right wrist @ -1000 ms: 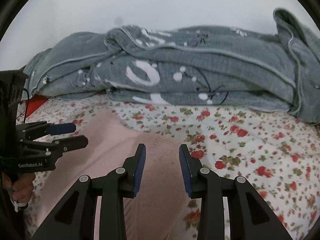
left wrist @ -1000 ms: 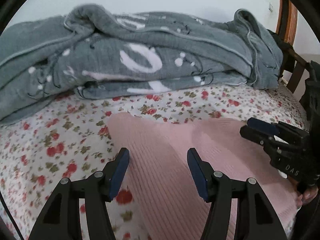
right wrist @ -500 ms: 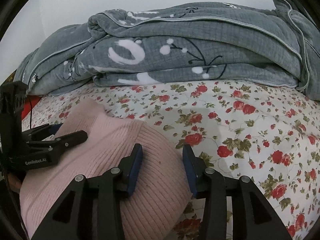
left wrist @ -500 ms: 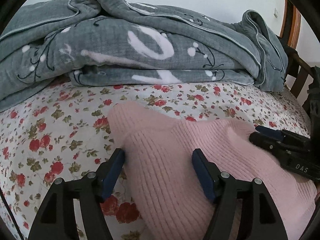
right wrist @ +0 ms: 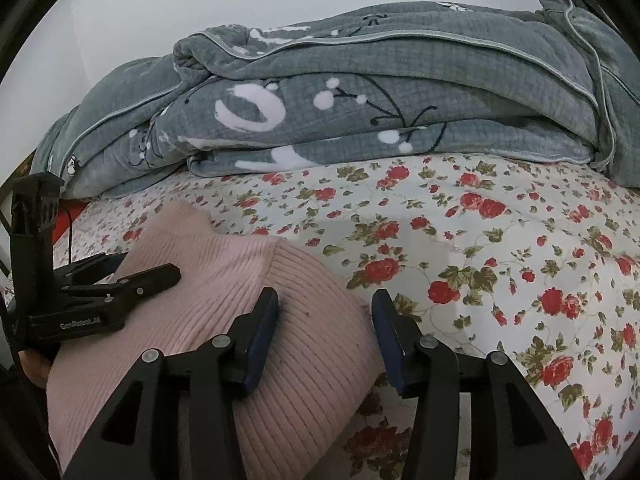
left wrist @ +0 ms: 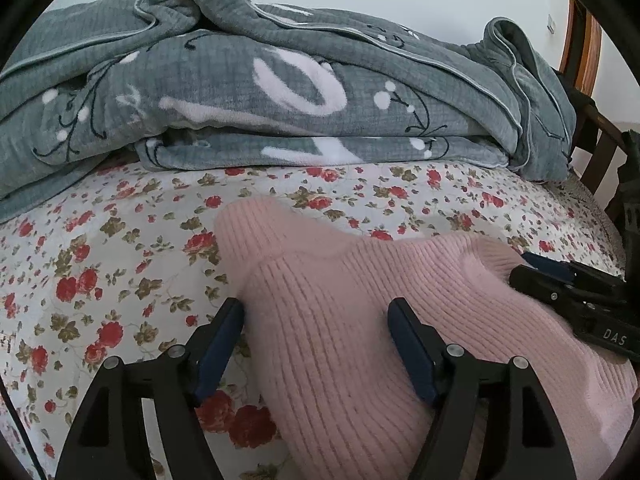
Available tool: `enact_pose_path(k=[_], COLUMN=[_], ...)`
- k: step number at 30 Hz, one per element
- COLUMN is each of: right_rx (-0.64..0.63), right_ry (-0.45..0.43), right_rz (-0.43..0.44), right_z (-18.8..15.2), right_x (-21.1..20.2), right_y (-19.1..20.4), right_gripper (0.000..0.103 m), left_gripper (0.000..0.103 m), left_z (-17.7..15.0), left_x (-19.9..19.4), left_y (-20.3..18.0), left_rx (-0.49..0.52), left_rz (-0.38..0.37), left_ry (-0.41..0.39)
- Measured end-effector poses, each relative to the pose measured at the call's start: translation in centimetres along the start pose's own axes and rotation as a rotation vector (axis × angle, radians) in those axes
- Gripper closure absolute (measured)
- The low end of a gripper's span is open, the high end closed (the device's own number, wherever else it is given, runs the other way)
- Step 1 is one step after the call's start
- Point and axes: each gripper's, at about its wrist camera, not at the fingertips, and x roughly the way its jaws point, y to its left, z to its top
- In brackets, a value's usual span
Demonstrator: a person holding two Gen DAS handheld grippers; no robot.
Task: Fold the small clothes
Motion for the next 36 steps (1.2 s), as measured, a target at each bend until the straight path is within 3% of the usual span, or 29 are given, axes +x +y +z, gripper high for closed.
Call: enact_pose_path(k=[36], right_rx=[0.017], right_ry=[-0.006], right_rz=[-0.004], right_z=[-0.30], right_x=[-0.51], right_y=[-0.07], right_gripper=[0.048], left_gripper=[0.029], left_z=[0.02], left_x=[-0.06], left_y=[-0.02], left_rx=[0.001], left_rz=[0.005], left_ry=[0.000])
